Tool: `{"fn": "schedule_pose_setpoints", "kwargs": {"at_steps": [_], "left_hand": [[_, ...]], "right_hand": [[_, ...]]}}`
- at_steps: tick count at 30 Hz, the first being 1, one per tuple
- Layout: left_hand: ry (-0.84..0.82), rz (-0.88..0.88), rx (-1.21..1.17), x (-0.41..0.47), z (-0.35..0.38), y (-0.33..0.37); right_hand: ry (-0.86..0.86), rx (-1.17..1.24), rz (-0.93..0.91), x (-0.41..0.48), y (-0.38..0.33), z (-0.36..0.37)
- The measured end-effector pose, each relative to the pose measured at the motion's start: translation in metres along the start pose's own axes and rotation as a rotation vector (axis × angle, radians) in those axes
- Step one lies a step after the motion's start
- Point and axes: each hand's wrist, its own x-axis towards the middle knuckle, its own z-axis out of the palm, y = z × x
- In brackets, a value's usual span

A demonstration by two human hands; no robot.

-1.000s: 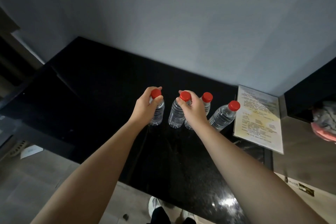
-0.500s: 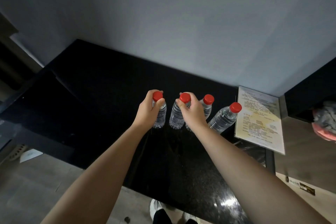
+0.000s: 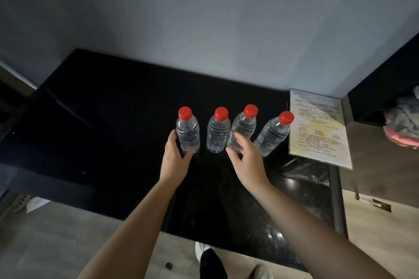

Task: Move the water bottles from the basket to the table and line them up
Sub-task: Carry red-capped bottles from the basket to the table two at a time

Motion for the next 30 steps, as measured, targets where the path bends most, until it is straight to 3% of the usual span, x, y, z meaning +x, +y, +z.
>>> {"fn": "schedule_pose_setpoints", "kwargs": {"at_steps": [3, 10, 22, 30], "left_hand": [[-0.076, -0.151, 0.126, -0.031, 0.010, -0.021], [-0.175, -0.142, 0.214, -0.096, 0.040, -0.025], [-0.400, 0.122, 0.346, -0.224, 0.185, 0.057], [-0.552, 0.232, 0.298, -0.329, 0.306, 0.113]], "right_hand": [[-0.066, -0.149, 0.088, -0.029, 0.028, -0.019], [-0.104, -0.187, 0.430, -0.104, 0.087, -0.077], [0.178, -0.037, 0.630, -0.307, 0.197, -0.230], [0.482, 0.129, 0.771, -0.446, 0.258, -0.330]]}}
